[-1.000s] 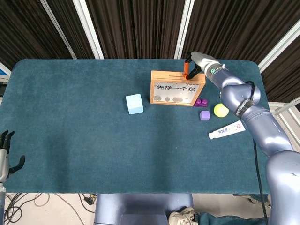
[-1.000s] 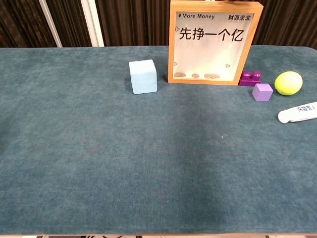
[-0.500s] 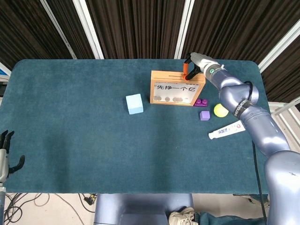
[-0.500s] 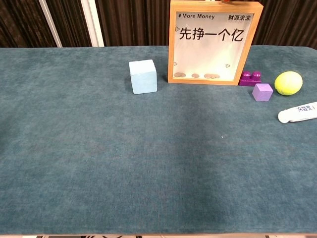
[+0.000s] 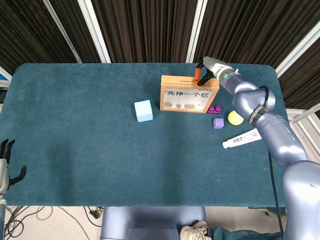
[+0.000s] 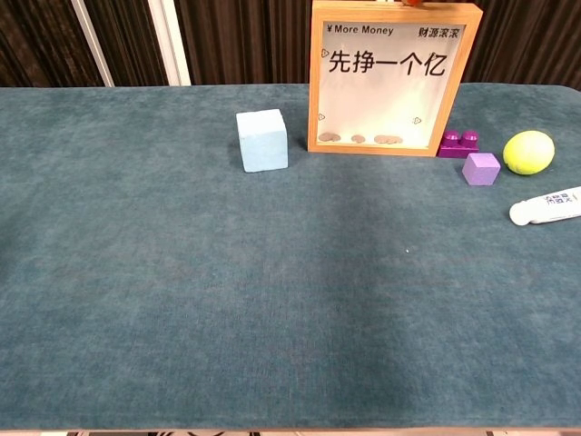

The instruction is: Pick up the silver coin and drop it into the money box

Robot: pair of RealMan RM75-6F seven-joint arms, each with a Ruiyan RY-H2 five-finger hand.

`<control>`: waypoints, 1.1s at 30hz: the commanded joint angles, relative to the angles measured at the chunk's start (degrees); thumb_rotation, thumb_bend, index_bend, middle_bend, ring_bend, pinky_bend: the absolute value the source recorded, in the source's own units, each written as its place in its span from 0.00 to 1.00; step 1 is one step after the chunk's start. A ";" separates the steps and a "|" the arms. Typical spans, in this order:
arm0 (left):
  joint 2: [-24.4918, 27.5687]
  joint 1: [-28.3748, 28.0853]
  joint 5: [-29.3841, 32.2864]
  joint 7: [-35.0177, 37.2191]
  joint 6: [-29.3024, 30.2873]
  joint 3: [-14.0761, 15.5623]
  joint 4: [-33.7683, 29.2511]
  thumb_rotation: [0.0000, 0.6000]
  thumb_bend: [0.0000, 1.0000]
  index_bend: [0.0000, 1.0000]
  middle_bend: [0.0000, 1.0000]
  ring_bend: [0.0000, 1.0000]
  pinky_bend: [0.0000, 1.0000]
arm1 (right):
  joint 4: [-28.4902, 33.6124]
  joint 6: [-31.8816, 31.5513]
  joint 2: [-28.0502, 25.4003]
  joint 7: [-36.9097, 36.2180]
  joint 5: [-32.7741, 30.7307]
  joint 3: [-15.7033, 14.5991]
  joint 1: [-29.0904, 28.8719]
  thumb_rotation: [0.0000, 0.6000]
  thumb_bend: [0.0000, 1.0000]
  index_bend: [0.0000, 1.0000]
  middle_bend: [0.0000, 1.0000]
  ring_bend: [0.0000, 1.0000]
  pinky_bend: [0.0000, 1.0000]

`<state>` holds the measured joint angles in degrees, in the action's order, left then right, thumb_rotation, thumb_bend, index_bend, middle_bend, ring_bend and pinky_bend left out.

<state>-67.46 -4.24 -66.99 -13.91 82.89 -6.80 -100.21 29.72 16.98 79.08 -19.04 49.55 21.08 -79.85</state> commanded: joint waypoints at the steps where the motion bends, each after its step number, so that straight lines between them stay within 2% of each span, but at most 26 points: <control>1: 0.00 0.00 0.04 0.01 0.00 -0.01 0.00 1.00 0.36 0.09 0.00 0.00 0.00 | -0.18 0.12 0.09 -0.28 0.32 0.21 -0.03 1.00 0.65 0.56 0.00 0.00 0.00; 13: 0.00 -0.07 0.07 -0.02 -0.01 0.04 0.04 1.00 0.36 0.09 0.00 0.00 0.00 | 0.08 1.42 -0.15 -0.99 1.82 0.93 0.15 1.00 0.65 0.49 0.00 0.00 0.00; 17: 0.01 -0.11 0.16 -0.14 -0.06 0.06 0.05 1.00 0.36 0.09 0.00 0.00 0.00 | 0.76 -1.02 -0.26 -0.77 1.62 2.60 0.82 1.00 0.65 0.41 0.00 0.00 0.00; 21: 0.07 -0.14 0.19 -0.14 -0.10 0.06 0.08 1.00 0.36 0.09 0.00 0.00 0.00 | 3.01 -9.30 -0.52 0.30 2.54 3.99 2.55 1.00 0.63 0.33 0.00 0.00 0.00; 26: 0.10 -0.21 -0.09 -0.31 -0.18 0.25 0.10 1.00 0.36 0.09 0.00 0.00 0.00 | 11.56 -22.23 -3.54 1.57 4.54 4.60 6.80 1.00 0.54 0.21 0.00 0.00 0.00; 29: 0.15 -0.21 -0.41 -0.23 -0.19 0.41 0.11 1.00 0.36 0.09 0.00 0.00 0.00 | 19.84 -30.95 -7.27 3.97 6.62 3.32 10.40 1.00 0.49 0.18 0.00 0.00 0.00; 33: 0.37 -0.23 -0.71 0.16 -0.40 0.56 0.02 1.00 0.36 0.09 0.00 0.00 0.00 | 36.82 -46.28 -14.81 10.04 8.29 0.70 18.39 1.00 0.47 0.16 0.00 0.00 0.00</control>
<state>-67.12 -4.46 -67.66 -13.80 82.52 -6.26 -100.17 52.21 -15.64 71.55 -14.71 55.33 23.97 -69.33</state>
